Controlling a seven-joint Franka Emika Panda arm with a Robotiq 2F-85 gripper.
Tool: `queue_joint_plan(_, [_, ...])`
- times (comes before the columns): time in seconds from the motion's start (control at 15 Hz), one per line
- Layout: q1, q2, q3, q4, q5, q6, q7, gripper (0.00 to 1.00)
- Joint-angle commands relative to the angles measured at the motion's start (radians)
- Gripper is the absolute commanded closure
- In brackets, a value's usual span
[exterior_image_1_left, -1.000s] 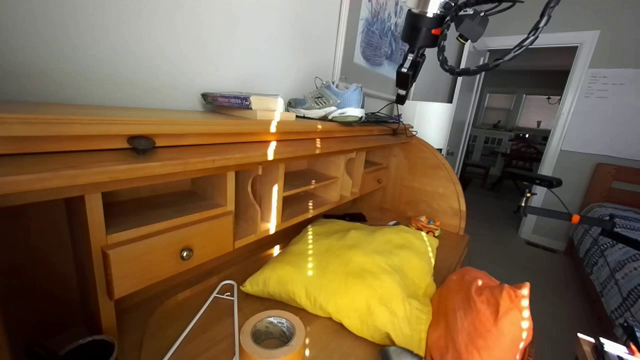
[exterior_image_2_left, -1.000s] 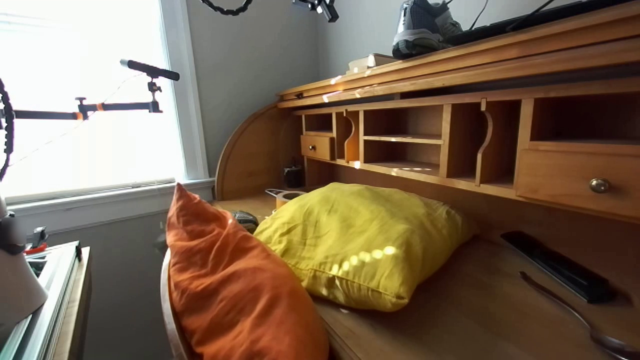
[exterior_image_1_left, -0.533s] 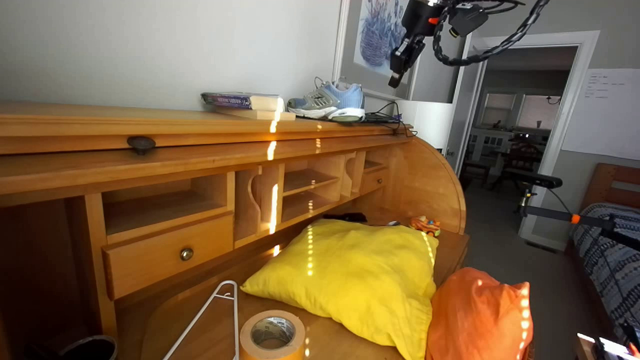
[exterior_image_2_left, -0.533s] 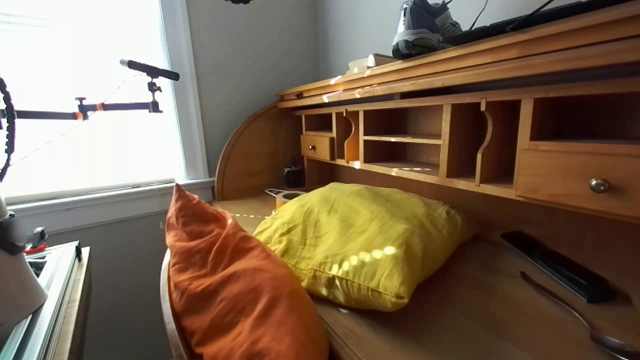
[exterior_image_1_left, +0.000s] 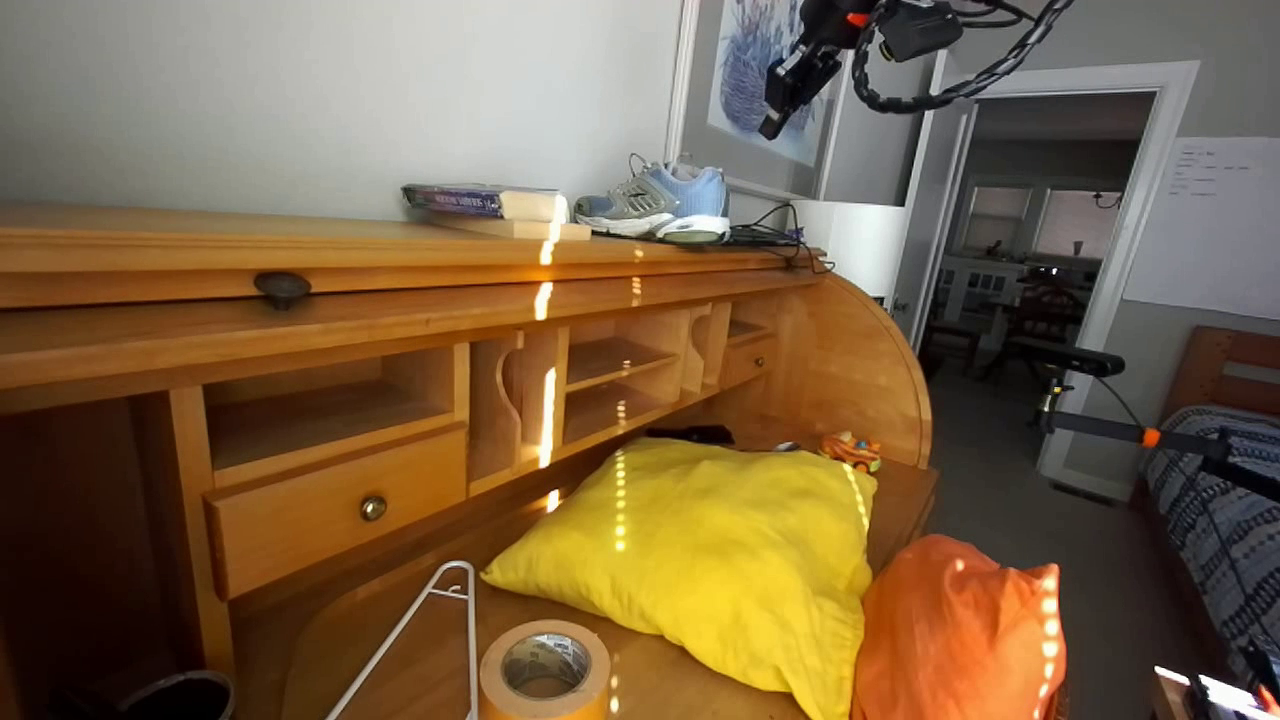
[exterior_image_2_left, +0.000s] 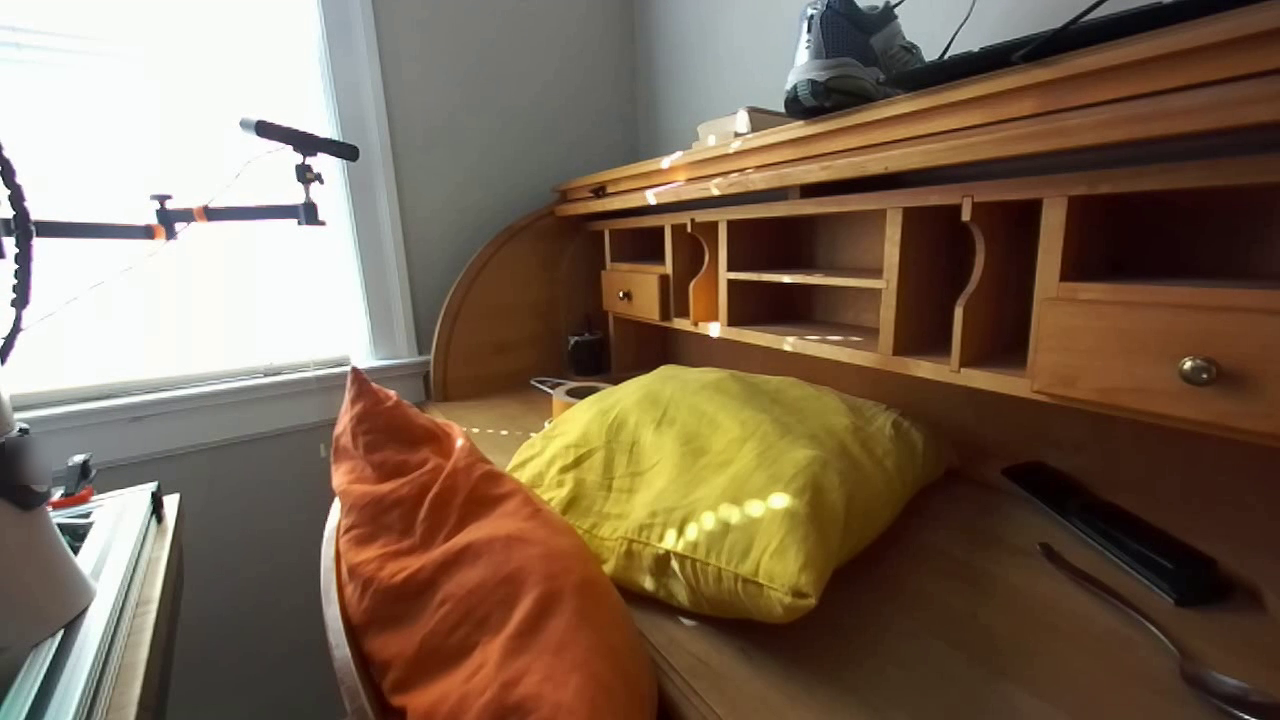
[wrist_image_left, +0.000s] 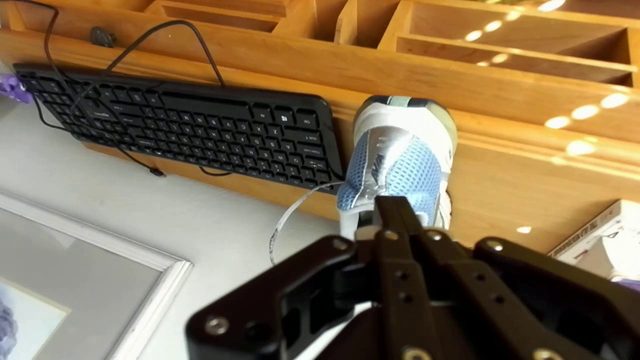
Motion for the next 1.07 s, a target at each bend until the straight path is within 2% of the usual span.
queue_joint_plan(0.0, [-0.005, 0.050, -0.021, 0.036, 0.059, 0.065, -0.021, 1.00])
queue_joint_plan(0.4, [0.005, 0.136, -0.052, 0.086, 0.214, 0.150, -0.121, 1.00])
queue_joint_plan(0.73, [0.001, 0.213, -0.055, 0.142, 0.334, 0.179, -0.230, 1.00])
queue_joint_plan(1.0, [-0.006, 0.264, -0.051, 0.195, 0.358, 0.166, -0.258, 1.00])
